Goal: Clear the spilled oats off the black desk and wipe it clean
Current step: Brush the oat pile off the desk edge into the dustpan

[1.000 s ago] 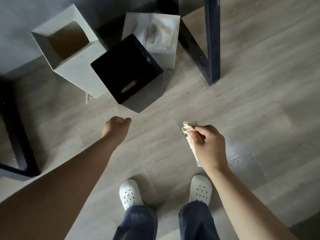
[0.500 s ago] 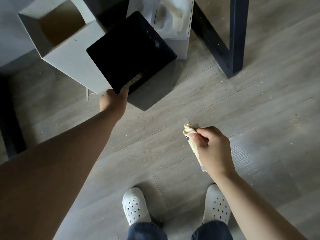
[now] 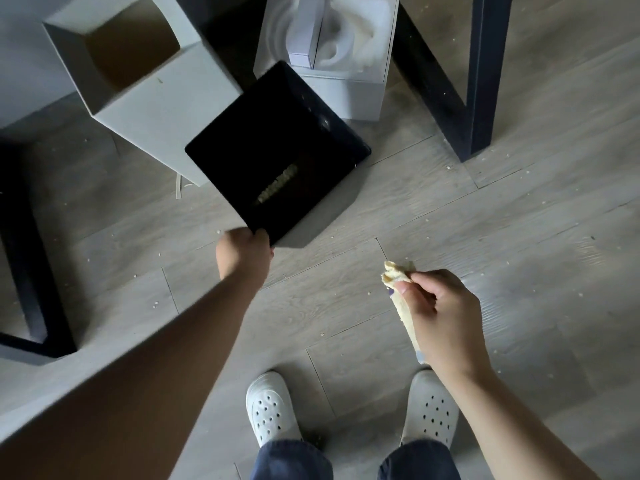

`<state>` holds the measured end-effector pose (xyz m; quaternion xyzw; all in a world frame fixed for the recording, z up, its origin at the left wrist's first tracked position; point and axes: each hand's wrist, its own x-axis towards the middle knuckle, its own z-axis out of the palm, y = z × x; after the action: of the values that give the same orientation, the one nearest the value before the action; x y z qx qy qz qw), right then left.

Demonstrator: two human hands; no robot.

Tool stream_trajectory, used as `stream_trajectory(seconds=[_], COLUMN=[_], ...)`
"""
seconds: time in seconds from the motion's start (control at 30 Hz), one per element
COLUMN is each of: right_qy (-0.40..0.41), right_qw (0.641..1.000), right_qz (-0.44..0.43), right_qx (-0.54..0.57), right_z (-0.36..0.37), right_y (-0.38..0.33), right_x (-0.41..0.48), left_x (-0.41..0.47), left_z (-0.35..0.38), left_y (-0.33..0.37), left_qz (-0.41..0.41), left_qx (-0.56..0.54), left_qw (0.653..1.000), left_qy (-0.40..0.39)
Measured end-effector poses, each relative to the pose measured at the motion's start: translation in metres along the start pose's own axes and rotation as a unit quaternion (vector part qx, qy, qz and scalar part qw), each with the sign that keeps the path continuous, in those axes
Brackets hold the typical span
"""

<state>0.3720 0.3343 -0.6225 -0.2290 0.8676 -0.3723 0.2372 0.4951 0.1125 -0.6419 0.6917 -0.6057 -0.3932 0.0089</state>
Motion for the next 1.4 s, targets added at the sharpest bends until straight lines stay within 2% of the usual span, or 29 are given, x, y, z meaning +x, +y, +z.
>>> stream_trajectory(seconds=[0.1, 0.27, 0.33, 0.4, 0.47, 0.67, 0.77, 0.93, 1.2, 1.4], right_qy=[0.003, 0.015, 0.021, 0.022, 0.023, 0.030, 0.035, -0.002, -0.005, -0.017], right_qw=[1.000, 0.999, 0.998, 0.998, 0.999, 0.998, 0.997, 0.998, 0.999, 0.996], right_qz=[0.012, 0.035, 0.039, 0.040, 0.034, 0.036, 0.045, 0.020, -0.044, -0.084], right_qx=[0.012, 0.035, 0.039, 0.032, 0.019, 0.032, 0.052, 0.058, 0.003, 0.025], right_z=[-0.013, -0.030, -0.032, -0.034, -0.035, -0.031, -0.035, -0.062, -0.148, -0.211], right_y=[-0.003, -0.009, -0.012, -0.012, -0.009, -0.018, -0.032, -0.073, -0.173, -0.265], right_x=[-0.014, -0.023, -0.020, -0.017, -0.015, -0.012, -0.025, -0.058, -0.076, -0.077], left_x=[-0.043, -0.093, -0.078, -0.055, -0.039, -0.045, -0.066, -0.119, -0.223, -0.277], left_z=[0.003, 0.012, 0.011, 0.010, 0.006, -0.003, -0.018, -0.054, -0.122, -0.201], left_y=[-0.024, -0.040, -0.038, -0.037, -0.036, -0.038, -0.043, -0.062, -0.037, 0.002], left_qz=[-0.015, -0.062, -0.081, -0.074, -0.055, -0.016, -0.007, -0.025, -0.076, -0.076], left_qx=[0.013, 0.013, -0.041, -0.062, -0.035, -0.024, 0.017, 0.062, 0.056, 0.008], left_qw=[1.000, 0.995, 0.995, 0.995, 0.998, 1.000, 1.000, 0.997, 0.992, 0.996], left_qy=[-0.002, -0.081, -0.049, 0.006, 0.023, 0.002, -0.021, -0.042, -0.085, -0.046])
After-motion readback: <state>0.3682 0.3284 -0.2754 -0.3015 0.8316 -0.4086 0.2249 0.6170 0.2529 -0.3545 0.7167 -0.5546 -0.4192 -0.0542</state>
